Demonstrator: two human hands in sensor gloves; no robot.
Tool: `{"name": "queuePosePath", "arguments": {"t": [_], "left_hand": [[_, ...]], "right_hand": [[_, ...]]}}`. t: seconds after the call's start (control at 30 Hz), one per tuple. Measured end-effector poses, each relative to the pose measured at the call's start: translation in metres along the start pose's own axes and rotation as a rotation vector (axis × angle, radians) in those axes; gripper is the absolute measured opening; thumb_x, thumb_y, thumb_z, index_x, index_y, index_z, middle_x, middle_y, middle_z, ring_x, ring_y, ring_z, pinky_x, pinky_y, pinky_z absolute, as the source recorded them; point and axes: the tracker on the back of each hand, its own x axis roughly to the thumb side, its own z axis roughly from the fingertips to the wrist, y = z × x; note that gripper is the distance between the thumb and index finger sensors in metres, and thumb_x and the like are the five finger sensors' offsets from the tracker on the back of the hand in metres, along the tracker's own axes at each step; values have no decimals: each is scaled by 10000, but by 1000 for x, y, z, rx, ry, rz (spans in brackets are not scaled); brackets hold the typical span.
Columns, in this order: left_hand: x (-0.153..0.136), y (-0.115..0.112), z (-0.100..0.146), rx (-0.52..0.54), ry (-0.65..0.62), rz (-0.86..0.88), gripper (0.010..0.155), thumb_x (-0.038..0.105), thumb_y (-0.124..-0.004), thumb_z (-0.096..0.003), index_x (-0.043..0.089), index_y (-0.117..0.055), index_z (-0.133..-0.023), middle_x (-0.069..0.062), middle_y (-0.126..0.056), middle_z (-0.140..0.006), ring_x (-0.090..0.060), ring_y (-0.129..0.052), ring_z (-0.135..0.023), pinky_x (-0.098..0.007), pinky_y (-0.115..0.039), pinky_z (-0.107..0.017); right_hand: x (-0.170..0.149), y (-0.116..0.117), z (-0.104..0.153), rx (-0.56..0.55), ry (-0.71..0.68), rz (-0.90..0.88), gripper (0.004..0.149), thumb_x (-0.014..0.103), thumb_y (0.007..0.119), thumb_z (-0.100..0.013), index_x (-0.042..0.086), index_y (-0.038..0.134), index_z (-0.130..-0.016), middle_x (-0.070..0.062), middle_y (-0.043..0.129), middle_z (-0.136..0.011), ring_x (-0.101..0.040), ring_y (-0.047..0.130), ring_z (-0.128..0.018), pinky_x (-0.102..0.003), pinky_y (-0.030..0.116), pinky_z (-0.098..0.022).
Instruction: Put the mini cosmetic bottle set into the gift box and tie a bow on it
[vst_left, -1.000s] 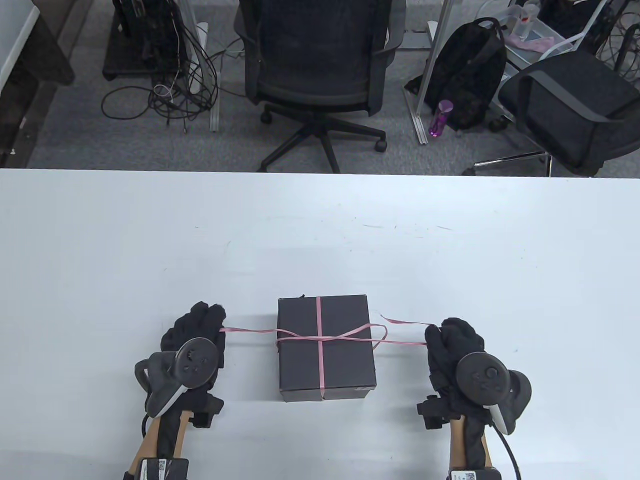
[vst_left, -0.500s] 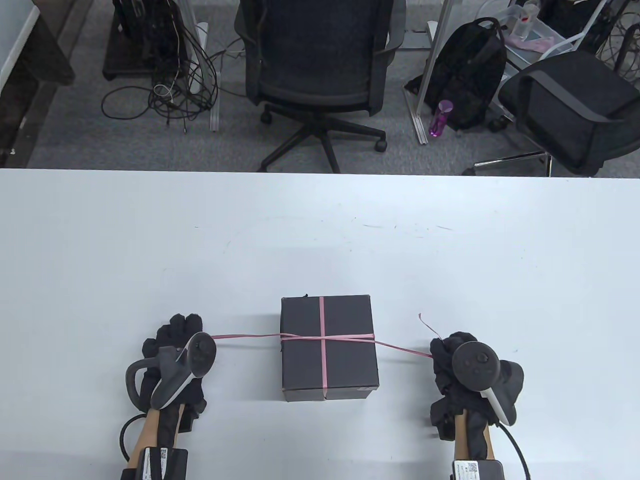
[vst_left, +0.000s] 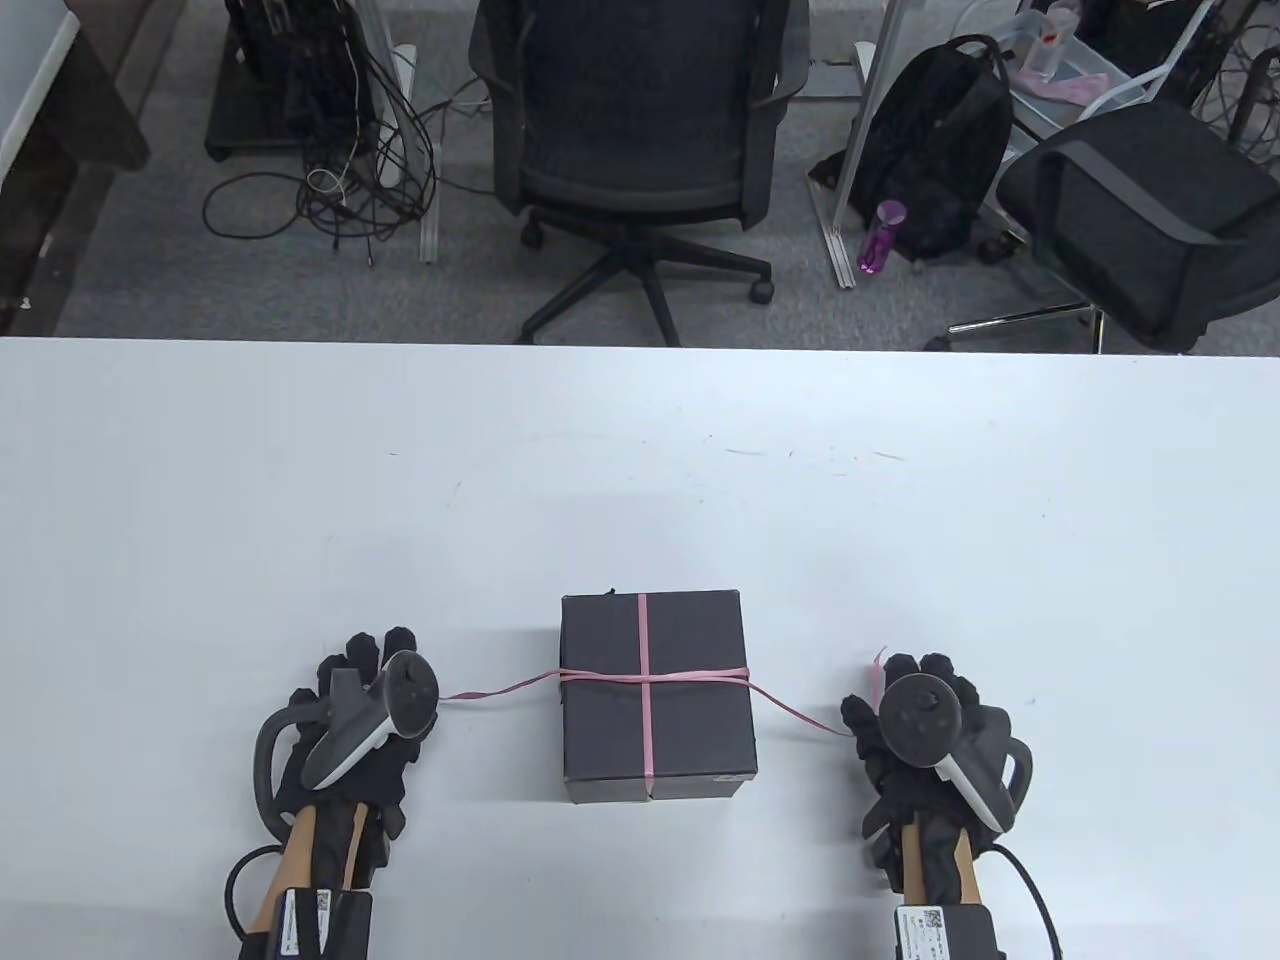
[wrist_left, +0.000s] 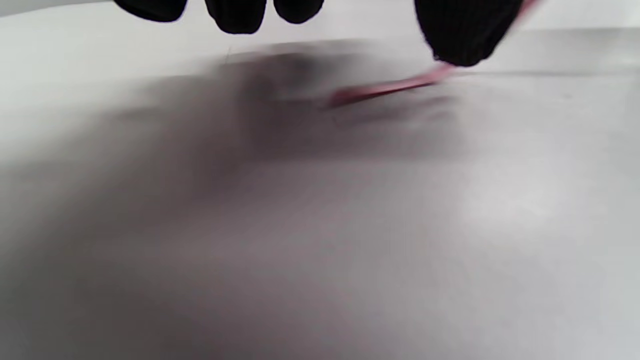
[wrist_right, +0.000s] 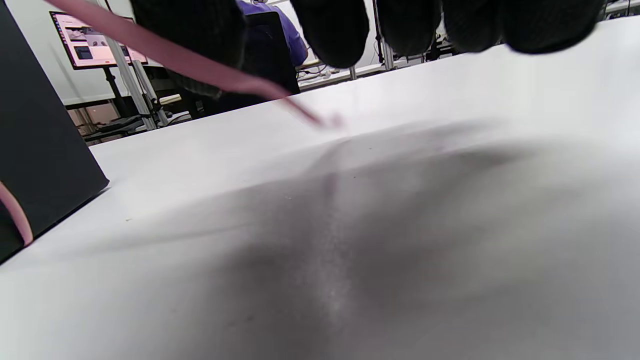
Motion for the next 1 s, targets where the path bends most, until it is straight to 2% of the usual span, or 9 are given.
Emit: {"name": "queuePosePath", "arguments": {"t": [0.17, 0.27, 0.37, 0.4, 0.53, 0.63, 0.73, 0.87, 1.0], "left_hand": [[-9, 6, 0, -115, 29, 11, 982, 618, -740, -489, 250, -168, -1198, -197, -263, -1252, -572, -454, -1137, -738, -523, -765], [-14, 11, 3, -58, 45, 32, 935, 553, -760, -510, 241, -215, -1202, -205, -274, -1243, -564, -464, -1131, -735, -530, -760], [-12, 27, 13, 122, 3, 111, 810, 480, -749, -537, 244, -346, -1198, -172, -383, -1236, -519, -553, -1117, -710, -571, -752], [-9, 33, 19, 240, -42, 187, 744, 451, -733, -551, 248, -407, -1188, -160, -443, -1225, -504, -604, -1100, -702, -593, -742], [16, 43, 37, 489, -308, 487, 623, 392, -678, -578, 229, -517, -1158, -148, -570, -1183, -458, -723, -1044, -671, -649, -716], [42, 41, 40, 333, -566, 681, 657, 393, -667, -586, 234, -436, -1180, -153, -512, -1207, -467, -651, -1090, -681, -613, -738], [58, 35, 39, 209, -664, 741, 692, 382, -665, -595, 226, -357, -1194, -159, -462, -1222, -489, -576, -1117, -688, -565, -760], [66, 28, 38, 208, -617, 657, 697, 353, -667, -597, 205, -328, -1188, -151, -496, -1207, -491, -610, -1096, -670, -577, -760], [63, 24, 34, 210, -559, 732, 481, 339, -631, -607, 214, -666, -1070, -151, -589, -1172, -485, -685, -1050, -635, -611, -750]], "right_hand": [[-3, -3, 0, 61, 12, 3, 860, 388, 757, -571, -138, 364, -1126, -521, 203, -1068, -756, 197, -839, -850, 354, -552], [-3, -10, 3, -43, -3, -23, 775, 301, 748, -576, -154, 406, -1102, -514, 247, -1058, -749, 239, -840, -829, 401, -561], [0, -27, 11, -200, -69, -121, 671, 214, 737, -566, -150, 485, -1070, -483, 336, -1063, -719, 343, -859, -808, 459, -566], [3, -32, 15, -241, -106, -183, 643, 192, 730, -564, -144, 503, -1062, -473, 359, -1064, -709, 367, -864, -804, 469, -568], [22, -37, 22, -217, -296, -459, 582, 164, 696, -567, -108, 547, -1059, -444, 383, -1082, -686, 385, -888, -799, 477, -581], [42, -25, 23, -8, -420, -613, 621, 178, 687, -582, -125, 487, -1087, -453, 330, -1092, -692, 332, -897, -804, 446, -595], [54, -10, 21, 88, -429, -623, 648, 176, 692, -582, -148, 456, -1090, -459, 324, -1088, -695, 340, -894, -797, 453, -599], [59, 6, 17, 112, -406, -631, 588, 179, 687, -580, -119, 529, -1061, -450, 320, -1088, -688, 351, -895, -790, 466, -600], [57, 8, 16, 95, -380, -702, 425, 174, 661, -579, -61, 679, -933, -435, 373, -1083, -678, 401, -896, -779, 495, -596]]}}
